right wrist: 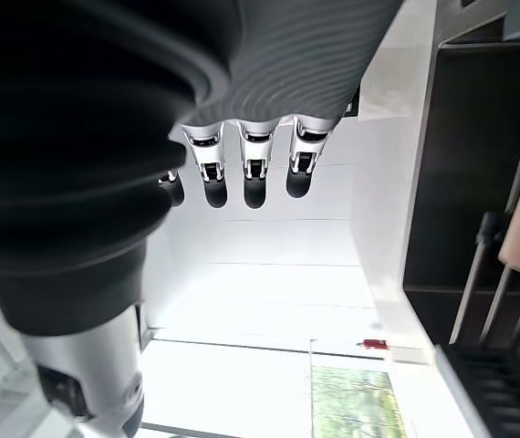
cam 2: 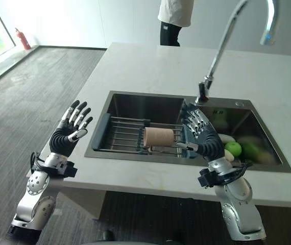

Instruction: Place the dishes in the dishwasher.

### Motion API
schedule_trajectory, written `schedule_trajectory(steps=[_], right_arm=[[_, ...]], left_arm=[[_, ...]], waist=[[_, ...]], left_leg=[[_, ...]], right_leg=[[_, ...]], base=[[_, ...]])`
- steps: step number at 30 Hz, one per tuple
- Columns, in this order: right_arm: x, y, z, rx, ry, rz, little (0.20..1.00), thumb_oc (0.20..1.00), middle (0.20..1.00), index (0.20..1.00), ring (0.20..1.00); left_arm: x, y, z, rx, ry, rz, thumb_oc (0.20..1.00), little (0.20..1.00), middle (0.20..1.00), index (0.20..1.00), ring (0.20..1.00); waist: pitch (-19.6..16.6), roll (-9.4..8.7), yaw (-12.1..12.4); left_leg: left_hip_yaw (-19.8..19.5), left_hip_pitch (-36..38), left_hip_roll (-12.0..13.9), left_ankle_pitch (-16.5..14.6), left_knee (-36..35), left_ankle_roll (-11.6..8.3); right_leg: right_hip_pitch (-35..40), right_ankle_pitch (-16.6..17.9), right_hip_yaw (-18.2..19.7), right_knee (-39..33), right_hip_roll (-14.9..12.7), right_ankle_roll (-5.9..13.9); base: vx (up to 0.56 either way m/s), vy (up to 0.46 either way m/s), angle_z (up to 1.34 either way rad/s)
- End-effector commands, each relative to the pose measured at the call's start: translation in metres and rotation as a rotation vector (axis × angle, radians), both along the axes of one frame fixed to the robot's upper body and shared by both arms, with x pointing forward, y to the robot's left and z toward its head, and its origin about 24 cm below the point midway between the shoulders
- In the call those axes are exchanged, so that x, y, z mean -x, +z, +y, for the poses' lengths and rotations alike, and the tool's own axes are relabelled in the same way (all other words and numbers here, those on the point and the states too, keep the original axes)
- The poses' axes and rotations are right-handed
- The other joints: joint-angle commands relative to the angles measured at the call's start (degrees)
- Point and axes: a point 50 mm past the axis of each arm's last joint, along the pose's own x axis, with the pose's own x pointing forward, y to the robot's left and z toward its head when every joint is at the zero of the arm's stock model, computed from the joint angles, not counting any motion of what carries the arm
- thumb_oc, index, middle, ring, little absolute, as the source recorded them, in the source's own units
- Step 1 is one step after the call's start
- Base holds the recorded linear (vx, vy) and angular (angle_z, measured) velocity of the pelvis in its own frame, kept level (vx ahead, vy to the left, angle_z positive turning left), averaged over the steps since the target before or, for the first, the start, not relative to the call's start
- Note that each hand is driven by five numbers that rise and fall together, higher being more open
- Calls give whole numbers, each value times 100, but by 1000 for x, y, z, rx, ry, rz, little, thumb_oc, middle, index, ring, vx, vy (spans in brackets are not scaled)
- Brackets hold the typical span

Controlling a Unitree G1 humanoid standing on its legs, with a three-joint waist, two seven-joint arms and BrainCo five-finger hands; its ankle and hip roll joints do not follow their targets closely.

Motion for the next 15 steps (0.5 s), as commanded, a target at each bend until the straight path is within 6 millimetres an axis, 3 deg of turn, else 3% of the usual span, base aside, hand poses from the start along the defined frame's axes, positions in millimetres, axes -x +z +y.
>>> schedule_trajectory(steps=[1,2,4,7,12,15], right_arm=[[-1,19,1,55,40,-111,1000,1000,1000,1000,1000],[-3,19,2,54,48,-108,1000,1000,1000,1000,1000],[-6,19,5,61,73,-113,1000,1000,1000,1000,1000],[-12,31,1,76,45,-122,1000,1000,1000,1000,1000],[-14,31,4,92,45,-105,1000,1000,1000,1000,1000],[-14,31,5,91,34,-99,1000,1000,1000,1000,1000]], left_arm=[[2,29,-1,-88,-10,-158,1000,1000,1000,1000,1000],[0,31,-2,-112,-11,-165,1000,1000,1000,1000,1000],[-3,32,-2,-137,6,-177,1000,1000,1000,1000,1000],[-3,35,-11,-274,-1,-190,1000,1000,1000,1000,1000],[-6,32,-11,-366,33,-174,1000,1000,1000,1000,1000],[-10,31,-16,-514,47,-182,1000,1000,1000,1000,1000]], waist=[[-115,213,-223],[-103,198,-246],[-42,203,-292],[-166,180,-298],[-321,219,-328],[-415,290,-448]], left_leg=[[-296,-17,165,115,-202,-147],[-306,21,170,62,-202,-193],[-291,69,174,17,-202,-203],[-174,166,314,-77,-202,-281],[-57,262,393,-134,-202,-337],[11,334,487,-163,-202,-381]], right_leg=[[467,-377,-21,-176,729,-159],[476,-436,-139,-844,804,-197],[432,-311,-91,-917,798,-195],[814,-263,-180,-1843,805,-130],[964,-267,-144,-2030,860,-155],[979,-324,-62,-2048,923,-178]], base=[[209,-63,-6],[193,-102,-11],[122,-100,-7],[147,-184,20],[99,-100,-2],[25,-121,-12]])
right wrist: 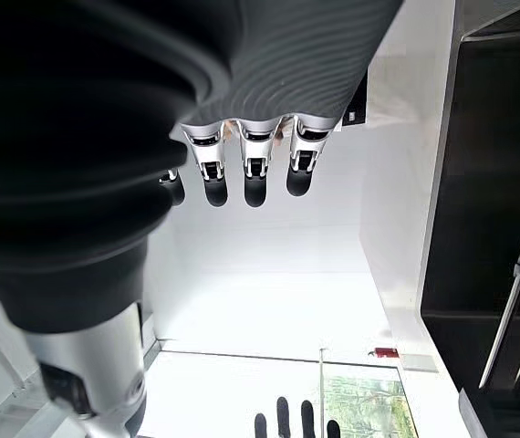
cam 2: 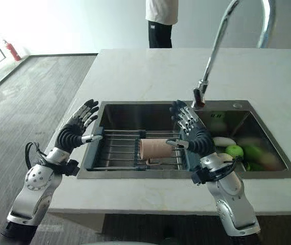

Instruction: Place the dishes in the dishwasher.

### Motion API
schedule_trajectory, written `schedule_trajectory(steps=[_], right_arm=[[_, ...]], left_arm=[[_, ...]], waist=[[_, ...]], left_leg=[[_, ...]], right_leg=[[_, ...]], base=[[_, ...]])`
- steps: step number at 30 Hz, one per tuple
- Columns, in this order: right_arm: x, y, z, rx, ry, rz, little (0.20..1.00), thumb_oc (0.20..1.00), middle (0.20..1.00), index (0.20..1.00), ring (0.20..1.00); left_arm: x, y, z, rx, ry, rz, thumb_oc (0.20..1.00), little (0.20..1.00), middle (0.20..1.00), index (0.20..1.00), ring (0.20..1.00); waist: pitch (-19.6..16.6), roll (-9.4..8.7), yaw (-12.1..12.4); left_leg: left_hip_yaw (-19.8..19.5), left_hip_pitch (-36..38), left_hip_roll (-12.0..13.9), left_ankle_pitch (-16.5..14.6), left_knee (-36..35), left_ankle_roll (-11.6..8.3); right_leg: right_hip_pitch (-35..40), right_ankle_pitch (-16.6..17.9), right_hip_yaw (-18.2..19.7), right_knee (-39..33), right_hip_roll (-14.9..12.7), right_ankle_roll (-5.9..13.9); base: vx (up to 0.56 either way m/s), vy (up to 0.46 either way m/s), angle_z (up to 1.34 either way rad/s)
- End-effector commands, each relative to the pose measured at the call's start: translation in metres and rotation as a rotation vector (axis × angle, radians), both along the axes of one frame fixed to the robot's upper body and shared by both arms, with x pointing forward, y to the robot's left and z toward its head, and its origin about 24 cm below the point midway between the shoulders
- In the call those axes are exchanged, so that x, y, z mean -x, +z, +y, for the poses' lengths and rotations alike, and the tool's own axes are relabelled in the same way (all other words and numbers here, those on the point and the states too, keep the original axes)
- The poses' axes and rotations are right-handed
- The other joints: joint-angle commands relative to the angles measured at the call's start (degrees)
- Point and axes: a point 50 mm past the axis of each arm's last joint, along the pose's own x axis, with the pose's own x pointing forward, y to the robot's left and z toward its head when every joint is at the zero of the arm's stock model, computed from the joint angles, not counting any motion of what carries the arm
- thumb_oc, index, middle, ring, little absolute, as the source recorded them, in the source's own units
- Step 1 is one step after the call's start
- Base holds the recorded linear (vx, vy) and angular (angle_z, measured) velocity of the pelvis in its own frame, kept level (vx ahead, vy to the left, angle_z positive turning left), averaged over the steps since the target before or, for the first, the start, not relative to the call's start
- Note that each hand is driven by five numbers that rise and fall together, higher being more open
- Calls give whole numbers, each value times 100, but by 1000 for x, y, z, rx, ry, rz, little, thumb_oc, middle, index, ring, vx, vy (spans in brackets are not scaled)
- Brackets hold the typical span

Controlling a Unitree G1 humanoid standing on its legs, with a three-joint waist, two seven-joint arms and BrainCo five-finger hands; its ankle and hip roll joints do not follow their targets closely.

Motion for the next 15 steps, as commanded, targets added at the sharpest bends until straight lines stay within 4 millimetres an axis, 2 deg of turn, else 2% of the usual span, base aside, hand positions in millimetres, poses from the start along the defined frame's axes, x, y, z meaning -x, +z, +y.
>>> schedule_trajectory(steps=[1,10,15], right_arm=[[2,26,0,-36,-10,-128,1000,1000,1000,1000,1000],[-5,30,3,-26,-8,-134,1000,1000,1000,1000,1000],[-8,30,5,-12,27,-127,1000,1000,1000,1000,1000]], left_arm=[[-8,22,-7,-145,8,-127,1000,1000,1000,1000,1000],[-31,26,-6,-485,168,-195,1000,1000,1000,1000,1000],[-52,18,-5,-717,231,-144,1000,1000,1000,1000,1000]], waist=[[-254,-85,-43],[-326,6,-226],[-385,68,-415]], left_leg=[[-43,-187,105,-51,8,-14],[30,-110,177,-66,8,-66],[158,-56,217,-67,8,-80]], right_leg=[[267,-313,-85,43,-385,379],[262,-335,85,43,-325,381],[237,-337,193,43,-290,396]], base=[[-9,-56,-10],[-20,-37,-7],[-16,0,-6]])
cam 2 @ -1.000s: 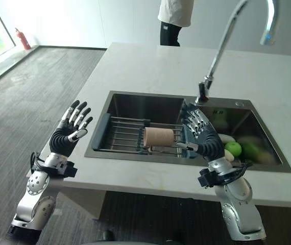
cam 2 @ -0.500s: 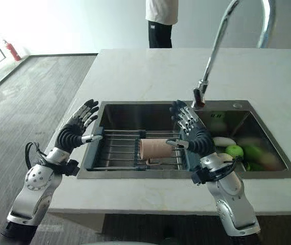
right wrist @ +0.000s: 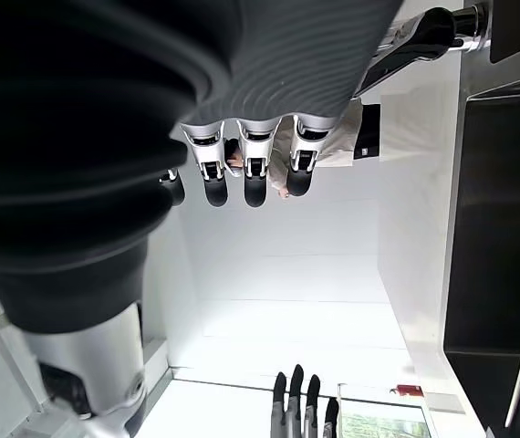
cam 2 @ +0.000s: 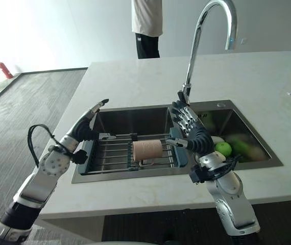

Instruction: Place the dishes in the dishwasher.

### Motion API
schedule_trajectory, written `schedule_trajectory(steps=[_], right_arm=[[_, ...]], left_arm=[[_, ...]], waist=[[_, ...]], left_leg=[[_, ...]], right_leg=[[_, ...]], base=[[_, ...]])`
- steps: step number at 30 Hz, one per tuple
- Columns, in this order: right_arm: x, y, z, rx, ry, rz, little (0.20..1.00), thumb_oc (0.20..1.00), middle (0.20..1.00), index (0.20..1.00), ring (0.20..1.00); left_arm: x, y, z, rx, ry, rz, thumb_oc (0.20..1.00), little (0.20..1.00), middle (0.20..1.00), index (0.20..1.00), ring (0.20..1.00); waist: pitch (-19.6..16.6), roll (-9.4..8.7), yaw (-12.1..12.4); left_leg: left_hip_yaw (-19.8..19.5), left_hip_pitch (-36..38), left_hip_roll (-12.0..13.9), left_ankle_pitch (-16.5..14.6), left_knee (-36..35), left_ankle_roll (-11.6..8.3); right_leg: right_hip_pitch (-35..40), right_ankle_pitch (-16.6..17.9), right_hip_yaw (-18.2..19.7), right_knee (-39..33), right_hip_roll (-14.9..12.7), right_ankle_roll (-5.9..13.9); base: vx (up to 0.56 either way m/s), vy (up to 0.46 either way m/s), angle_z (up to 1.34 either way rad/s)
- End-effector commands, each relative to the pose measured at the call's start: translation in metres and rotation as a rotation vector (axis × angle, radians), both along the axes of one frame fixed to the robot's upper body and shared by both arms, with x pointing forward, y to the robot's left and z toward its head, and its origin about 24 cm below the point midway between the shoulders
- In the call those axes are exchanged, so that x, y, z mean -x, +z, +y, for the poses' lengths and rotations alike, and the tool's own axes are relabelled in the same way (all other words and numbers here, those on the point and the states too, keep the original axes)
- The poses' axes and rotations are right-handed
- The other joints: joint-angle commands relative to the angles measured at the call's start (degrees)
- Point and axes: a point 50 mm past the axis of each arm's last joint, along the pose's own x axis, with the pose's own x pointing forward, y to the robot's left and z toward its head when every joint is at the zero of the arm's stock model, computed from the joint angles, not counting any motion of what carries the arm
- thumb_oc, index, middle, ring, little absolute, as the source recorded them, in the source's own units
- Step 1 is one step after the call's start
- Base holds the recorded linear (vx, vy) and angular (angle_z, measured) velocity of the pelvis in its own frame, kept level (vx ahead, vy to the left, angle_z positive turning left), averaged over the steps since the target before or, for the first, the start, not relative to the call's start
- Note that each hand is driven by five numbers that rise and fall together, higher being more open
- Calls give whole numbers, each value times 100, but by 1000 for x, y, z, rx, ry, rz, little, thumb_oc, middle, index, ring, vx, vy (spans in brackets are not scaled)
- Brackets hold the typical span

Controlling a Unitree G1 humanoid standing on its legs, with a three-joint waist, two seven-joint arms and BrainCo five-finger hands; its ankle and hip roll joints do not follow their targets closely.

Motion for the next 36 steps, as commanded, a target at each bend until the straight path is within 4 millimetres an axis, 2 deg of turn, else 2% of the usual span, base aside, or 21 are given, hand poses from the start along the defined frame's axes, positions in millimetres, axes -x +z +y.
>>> schedule_trajectory(steps=[1,5,8,14,27,36], right_arm=[[-6,31,5,-11,56,-143,1000,1000,1000,1000,1000],[-9,31,9,1,90,-138,1000,1000,1000,1000,1000],[-11,30,11,4,112,-137,1000,1000,1000,1000,1000],[-14,30,13,17,149,-125,1000,1000,1000,1000,1000],[-14,31,14,26,176,-117,1000,1000,1000,1000,1000],[-13,31,15,29,179,-114,1000,1000,1000,1000,1000]], left_arm=[[-17,11,6,-176,77,-57,1000,1000,1000,1000,1000],[-30,-5,3,-263,108,24,1000,1000,1000,1000,1000],[-39,-19,-3,-272,133,72,1000,1000,1000,1000,1000],[-51,-47,0,-286,179,199,1000,1000,1000,1000,1000],[-50,-73,-2,-283,203,329,1000,1000,1000,1000,1000],[-47,-80,-10,-342,168,343,1000,1000,1000,1000,1000]], waist=[[-10,-58,-135],[-59,-26,-253],[-89,-14,-360],[-140,40,-591],[-153,79,-766],[-156,65,-780]], left_leg=[[15,-42,238,-80,31,-70],[132,-8,252,-89,31,-56],[237,29,259,-102,31,-38],[441,106,256,-125,31,-11],[596,172,225,-180,31,33],[615,172,213,-193,31,50]], right_leg=[[351,-421,-22,43,-291,415],[332,-434,75,43,-260,416],[321,-434,167,43,-245,417],[298,-440,376,44,-210,418],[261,-448,519,64,-225,447],[248,-445,525,68,-223,447]], base=[[-8,5,-16],[2,7,-18],[10,5,-21],[24,10,-14],[13,8,-6],[0,0,0]])
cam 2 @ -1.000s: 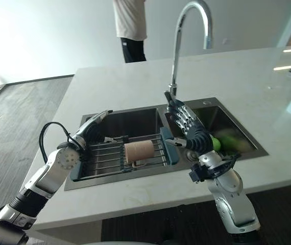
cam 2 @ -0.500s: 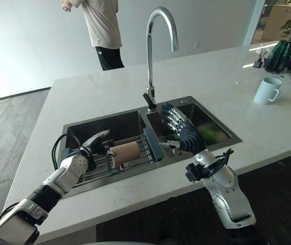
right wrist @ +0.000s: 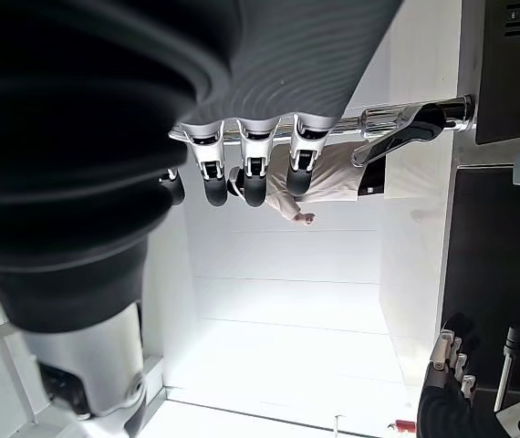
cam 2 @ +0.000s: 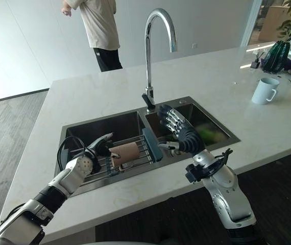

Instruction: Place the dishes in the dishwasher.

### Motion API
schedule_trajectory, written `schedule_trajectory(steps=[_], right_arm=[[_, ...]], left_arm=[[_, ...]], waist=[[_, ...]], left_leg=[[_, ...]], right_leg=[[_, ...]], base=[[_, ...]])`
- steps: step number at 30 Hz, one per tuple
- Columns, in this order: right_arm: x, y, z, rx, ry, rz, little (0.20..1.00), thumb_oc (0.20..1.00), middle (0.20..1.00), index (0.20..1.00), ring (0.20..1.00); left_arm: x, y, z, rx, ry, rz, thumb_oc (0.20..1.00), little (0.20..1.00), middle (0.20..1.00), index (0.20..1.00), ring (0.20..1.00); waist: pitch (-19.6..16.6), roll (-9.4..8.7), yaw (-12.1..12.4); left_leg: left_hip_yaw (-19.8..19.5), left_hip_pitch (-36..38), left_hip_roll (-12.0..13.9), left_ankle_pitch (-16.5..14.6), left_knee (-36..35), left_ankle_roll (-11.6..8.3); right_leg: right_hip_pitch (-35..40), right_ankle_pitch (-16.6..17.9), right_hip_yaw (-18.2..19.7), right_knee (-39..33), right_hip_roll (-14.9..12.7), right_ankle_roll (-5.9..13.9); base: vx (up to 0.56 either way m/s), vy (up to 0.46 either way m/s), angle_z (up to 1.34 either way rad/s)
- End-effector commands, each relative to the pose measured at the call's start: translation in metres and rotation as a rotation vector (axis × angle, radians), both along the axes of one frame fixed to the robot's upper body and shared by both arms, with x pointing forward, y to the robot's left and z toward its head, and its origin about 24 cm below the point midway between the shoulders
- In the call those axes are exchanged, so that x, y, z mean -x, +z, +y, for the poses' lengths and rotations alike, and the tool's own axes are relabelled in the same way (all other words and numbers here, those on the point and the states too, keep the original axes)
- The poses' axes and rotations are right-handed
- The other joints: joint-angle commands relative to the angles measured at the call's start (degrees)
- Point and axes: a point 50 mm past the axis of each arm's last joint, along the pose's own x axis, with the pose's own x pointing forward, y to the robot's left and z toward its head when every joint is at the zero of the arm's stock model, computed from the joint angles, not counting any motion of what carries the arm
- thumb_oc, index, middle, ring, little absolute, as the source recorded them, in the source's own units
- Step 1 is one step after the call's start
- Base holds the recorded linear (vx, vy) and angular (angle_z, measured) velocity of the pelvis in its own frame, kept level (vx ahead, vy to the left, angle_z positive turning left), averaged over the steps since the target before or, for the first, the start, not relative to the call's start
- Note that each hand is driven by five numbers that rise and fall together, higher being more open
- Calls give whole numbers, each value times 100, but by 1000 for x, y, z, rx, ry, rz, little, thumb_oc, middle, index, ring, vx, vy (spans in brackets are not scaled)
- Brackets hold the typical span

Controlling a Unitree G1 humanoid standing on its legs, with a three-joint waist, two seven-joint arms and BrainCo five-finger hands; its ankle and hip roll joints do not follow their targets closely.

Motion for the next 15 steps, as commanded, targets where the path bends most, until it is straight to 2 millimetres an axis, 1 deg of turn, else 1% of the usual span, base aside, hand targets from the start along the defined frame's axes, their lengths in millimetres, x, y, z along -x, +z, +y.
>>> schedule_trajectory(steps=[1,8,15], right_arm=[[-6,34,3,-36,31,-149,1000,1000,1000,1000,1000],[-5,35,3,-34,35,-149,1000,1000,1000,1000,1000],[-5,34,4,-38,42,-144,1000,1000,1000,1000,1000]], left_arm=[[-19,22,2,-118,-41,-87,1000,1000,1000,1000,1000],[-19,20,-4,-158,-74,-87,1000,1000,1000,1000,1000],[-17,15,-4,-256,-114,-92,1000,1000,1000,1000,1000]], waist=[[91,61,-134],[106,49,-162],[93,57,-199]], left_leg=[[0,-9,213,-129,38,23],[13,-13,210,-132,38,32],[39,3,209,-134,38,33]], right_leg=[[426,-528,-41,67,-305,447],[413,-526,-32,72,-300,449],[419,-530,2,72,-289,450]], base=[[0,0,0],[0,0,0],[0,0,0]])
